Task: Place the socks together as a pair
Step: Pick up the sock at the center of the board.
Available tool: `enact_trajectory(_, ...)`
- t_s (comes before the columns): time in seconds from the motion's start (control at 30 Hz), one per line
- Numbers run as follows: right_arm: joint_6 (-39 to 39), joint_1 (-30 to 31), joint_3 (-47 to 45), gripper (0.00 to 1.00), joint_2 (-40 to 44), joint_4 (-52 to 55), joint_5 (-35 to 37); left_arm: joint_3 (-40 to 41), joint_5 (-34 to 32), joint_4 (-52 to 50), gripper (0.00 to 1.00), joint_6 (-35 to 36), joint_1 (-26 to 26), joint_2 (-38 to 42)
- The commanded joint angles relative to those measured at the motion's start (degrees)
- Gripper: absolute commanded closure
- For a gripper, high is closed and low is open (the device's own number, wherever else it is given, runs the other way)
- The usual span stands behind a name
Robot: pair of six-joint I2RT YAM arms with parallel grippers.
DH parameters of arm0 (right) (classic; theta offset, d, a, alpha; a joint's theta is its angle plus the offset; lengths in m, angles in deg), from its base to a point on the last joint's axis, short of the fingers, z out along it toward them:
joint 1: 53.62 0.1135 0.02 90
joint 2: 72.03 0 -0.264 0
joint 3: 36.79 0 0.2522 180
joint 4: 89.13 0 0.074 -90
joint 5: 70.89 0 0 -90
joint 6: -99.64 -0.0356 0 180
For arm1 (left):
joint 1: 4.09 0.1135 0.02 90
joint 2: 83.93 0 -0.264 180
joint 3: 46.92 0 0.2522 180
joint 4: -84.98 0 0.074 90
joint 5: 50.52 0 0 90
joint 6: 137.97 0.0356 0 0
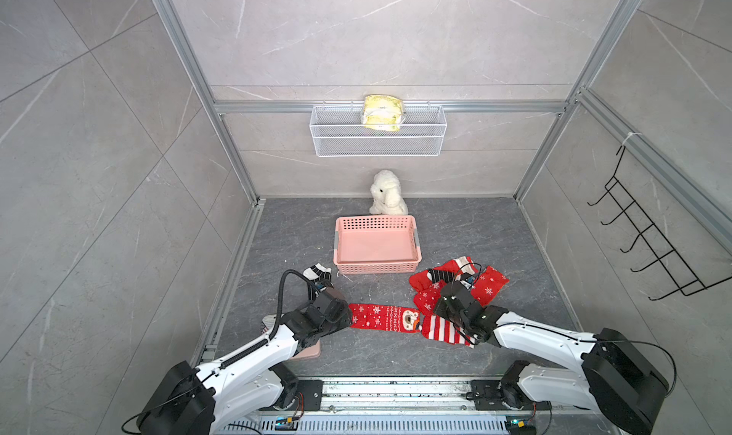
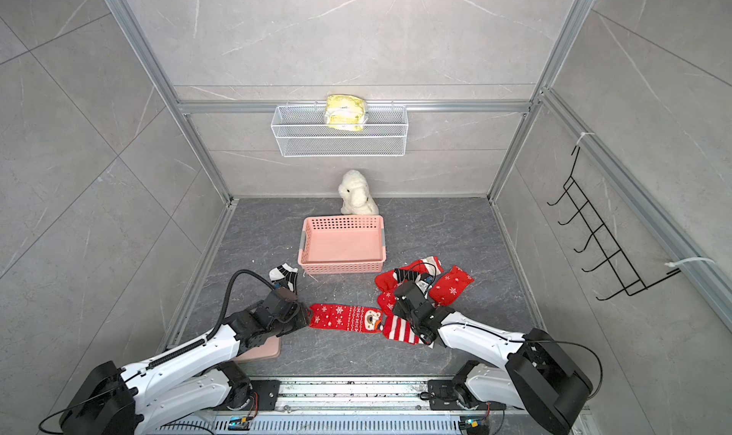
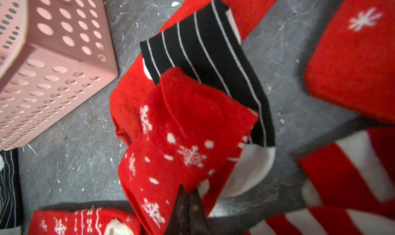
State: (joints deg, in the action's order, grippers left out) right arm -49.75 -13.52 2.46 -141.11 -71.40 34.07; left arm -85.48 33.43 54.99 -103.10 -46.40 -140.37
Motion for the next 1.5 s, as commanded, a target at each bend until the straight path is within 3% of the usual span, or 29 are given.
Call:
enact_trajectory(0.0,-0.4,-0.2,1.1,1.0,3.1,1.2,0.1,-3.5,-3.5,-2.9,0.58,3.5,-1.3,2.4)
enact_trajectory(0.27,-1.1,-0.2,4.4,1.0,7.9,4.4,-3.4,-10.2,-8.9,-4.7,0.56,15.1,-6.3,2.5)
enact_trajectory(0.37,-2.3,-0.2,6.4,1.0,8.4,5.6,-6.1,-12.1,-13.9,-2.3,0.55,23.4,-11.4,1.2)
enact_trajectory(0.5,-3.8,-0.2,9.3,1.0,7.8,7.7,-8.1,-10.7,-17.3,8.4,0.55,38.2,-18.1,-0.4)
enact_trajectory(0.6,-4.7,-0.1,10.8,1.0,7.8,8.5,-9.4,-7.7,-15.6,18.6,0.55,48.1,-19.6,-1.2)
enact_trajectory(0.73,-5.0,-0.2,12.8,1.0,7.9,9.1,-12.9,-5.3,-8.6,28.7,0.54,61.0,-19.7,-2.5)
enact_trajectory(0.83,-5.4,-0.1,13.4,1.0,8.6,9.1,-15.1,-5.3,-5.6,30.5,0.53,69.3,-20.0,-2.9)
enact_trajectory(1.2,-4.5,-0.2,16.6,1.0,13.0,12.2,-20.2,-3.6,-4.0,32.0,0.47,99.6,-22.8,-0.9)
enact_trajectory(1.47,-4.1,-0.1,19.2,1.0,16.4,14.6,-23.9,-3.0,-5.2,39.7,0.46,113.8,-23.2,-0.5)
